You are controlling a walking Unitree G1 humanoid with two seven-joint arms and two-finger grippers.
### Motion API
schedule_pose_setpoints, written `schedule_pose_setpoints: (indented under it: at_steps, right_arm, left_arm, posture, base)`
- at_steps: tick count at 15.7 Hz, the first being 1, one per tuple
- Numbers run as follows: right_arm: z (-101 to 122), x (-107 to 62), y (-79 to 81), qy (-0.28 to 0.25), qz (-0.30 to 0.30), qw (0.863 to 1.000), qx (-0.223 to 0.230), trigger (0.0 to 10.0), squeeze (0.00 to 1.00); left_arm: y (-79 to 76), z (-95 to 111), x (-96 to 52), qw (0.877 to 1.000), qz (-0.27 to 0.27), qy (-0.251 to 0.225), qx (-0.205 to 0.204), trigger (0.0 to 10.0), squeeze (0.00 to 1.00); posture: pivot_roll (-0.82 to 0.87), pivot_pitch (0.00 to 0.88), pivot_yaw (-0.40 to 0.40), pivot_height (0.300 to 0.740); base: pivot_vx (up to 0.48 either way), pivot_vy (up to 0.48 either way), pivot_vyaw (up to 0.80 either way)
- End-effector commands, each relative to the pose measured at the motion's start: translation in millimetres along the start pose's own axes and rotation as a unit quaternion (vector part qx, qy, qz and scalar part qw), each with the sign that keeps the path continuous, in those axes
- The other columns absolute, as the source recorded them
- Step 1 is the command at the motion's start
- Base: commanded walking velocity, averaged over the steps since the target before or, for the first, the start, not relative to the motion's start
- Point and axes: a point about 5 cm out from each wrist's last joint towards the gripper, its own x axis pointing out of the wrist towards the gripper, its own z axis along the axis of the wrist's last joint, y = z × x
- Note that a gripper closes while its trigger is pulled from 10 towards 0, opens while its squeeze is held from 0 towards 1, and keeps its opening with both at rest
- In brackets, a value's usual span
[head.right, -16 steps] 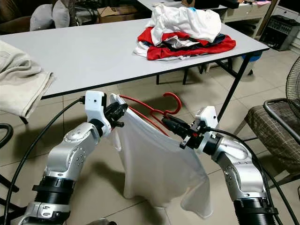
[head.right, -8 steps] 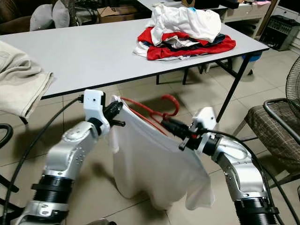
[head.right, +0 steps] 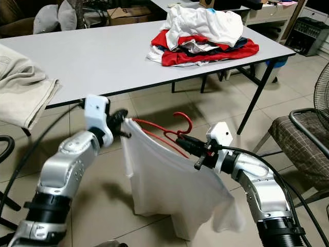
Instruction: Hang hanger
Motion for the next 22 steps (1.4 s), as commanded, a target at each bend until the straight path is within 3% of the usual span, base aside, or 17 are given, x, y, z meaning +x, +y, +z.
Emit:
schedule_pose_setpoints:
  at_steps: [1,5,12,15,17,22]
  right_arm:
    - [16,-1.3,-6.2,-0.038,-0.014,0.999,-0.011,10.0,0.00]
    - [24,-2.0,-5.4,-0.068,0.001,0.998,0.013,10.0,0.00]
    - [26,-0.5,-1.5,-0.080,0.012,0.997,0.015,10.0,0.00]
    - [27,-0.4,-0.8,-0.081,0.013,0.996,0.015,10.0,0.00]
    - [27,0.6,0.0,-0.084,0.015,0.996,0.015,10.0,0.00]
    - [31,3.2,0.7,-0.090,0.019,0.996,0.014,10.0,0.00]
  left_arm:
    - [-5.0,4,-3.1,1.000,-0.015,-0.013,-0.007,10.0,1.00]
    - [-16.1,9,-9.9,0.995,-0.061,-0.066,-0.049,10.0,1.00]
    - [-23.7,10,-9.2,0.986,-0.093,-0.069,-0.122,10.0,1.00]
    - [-24.2,7,-7.5,0.989,-0.081,-0.055,-0.115,10.0,1.00]
    - [-15.5,0,-3.9,0.998,-0.023,-0.027,-0.056,10.0,1.00]
    - [-18.3,1,3.2,0.997,-0.003,-0.029,-0.076,10.0,1.00]
  posture:
    - [-0.14,0.000,0.023,0.740]
    - [-0.14,0.000,0.023,0.740]
    - [-0.14,0.000,0.024,0.740]
    - [-0.13,0.000,0.024,0.740]
    - [-0.13,0.000,0.025,0.740]
    - [-0.13,0.000,0.023,0.740]
  base:
    - [0.000,0.000,0.00]
    - [0.000,0.000,0.00]
    - [0.000,0.000,0.00]
    - [0.000,0.000,0.00]
    - [0.000,0.000,0.00]
    - [0.000,0.000,0.00]
